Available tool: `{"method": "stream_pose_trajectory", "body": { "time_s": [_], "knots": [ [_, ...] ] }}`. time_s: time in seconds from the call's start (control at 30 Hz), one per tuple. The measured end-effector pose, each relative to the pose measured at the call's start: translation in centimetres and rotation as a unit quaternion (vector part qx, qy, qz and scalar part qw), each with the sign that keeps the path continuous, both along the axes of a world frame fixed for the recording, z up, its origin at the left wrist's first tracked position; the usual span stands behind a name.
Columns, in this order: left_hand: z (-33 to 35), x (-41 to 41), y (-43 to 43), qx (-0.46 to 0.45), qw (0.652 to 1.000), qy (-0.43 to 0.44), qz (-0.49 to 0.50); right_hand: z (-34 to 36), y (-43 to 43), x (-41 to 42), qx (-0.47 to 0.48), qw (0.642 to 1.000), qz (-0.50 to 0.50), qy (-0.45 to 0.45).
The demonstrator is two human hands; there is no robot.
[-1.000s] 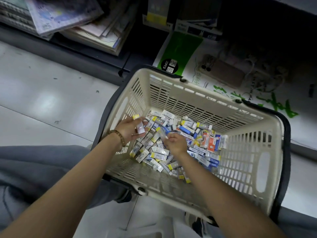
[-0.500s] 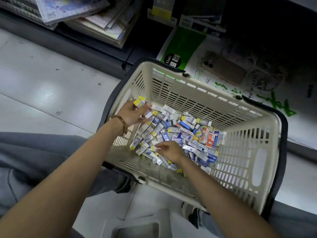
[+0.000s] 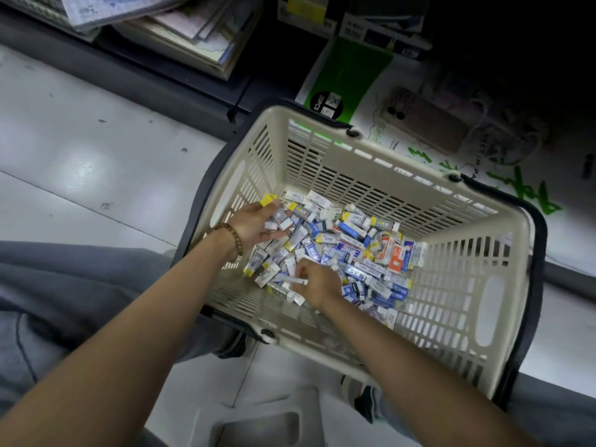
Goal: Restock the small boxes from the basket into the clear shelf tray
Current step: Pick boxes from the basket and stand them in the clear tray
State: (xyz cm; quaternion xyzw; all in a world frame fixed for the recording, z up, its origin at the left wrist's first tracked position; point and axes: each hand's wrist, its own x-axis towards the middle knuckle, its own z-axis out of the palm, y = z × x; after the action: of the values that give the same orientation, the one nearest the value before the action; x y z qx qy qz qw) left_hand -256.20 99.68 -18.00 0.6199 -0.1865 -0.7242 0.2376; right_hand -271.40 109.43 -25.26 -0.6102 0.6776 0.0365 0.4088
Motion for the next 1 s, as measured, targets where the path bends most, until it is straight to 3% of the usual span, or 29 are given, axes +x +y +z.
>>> {"method": "stream_pose_trajectory", "body": {
  "time_s": [0.1, 0.17, 0.3, 0.43, 0.63, 0.83, 1.0],
  "knots": [
    [0.4, -0.1, -0.1, -0.034, 0.999, -0.007, -0.029, 0.3, 0.3, -0.3, 0.031, 0.994, -0.063, -0.087],
    [1.1, -0.2, -0.2, -0.063, 0.997, 0.013, -0.046, 1.6, -0.5, -1.4, 0.054, 0.968, -0.174, -0.175],
    [4.3, -2.0, -0.7, -0.122, 0.987, -0.006, -0.102, 7.1, -3.2, -4.9, 0.046, 0.922, -0.298, -0.242],
    [10.1, -3.7, -2.0, -0.2, 0.962, -0.05, -0.177, 16.2, -6.0, -7.4, -0.067, 0.862, -0.384, -0.325],
    [17.7, -3.9, -2.6, -0.258, 0.942, 0.016, -0.212, 28.7, -4.9, -8.5, -0.174, 0.779, -0.399, -0.451],
    [22.0, -6.9, -1.2, -0.264, 0.942, 0.111, -0.173, 31.6, -4.0, -7.6, -0.167, 0.768, -0.402, -0.469],
    [23.2, -8.8, -1.1, -0.269, 0.94, 0.119, -0.174, 32.2, -4.4, -7.9, -0.203, 0.774, -0.413, -0.435]
  ]
}}
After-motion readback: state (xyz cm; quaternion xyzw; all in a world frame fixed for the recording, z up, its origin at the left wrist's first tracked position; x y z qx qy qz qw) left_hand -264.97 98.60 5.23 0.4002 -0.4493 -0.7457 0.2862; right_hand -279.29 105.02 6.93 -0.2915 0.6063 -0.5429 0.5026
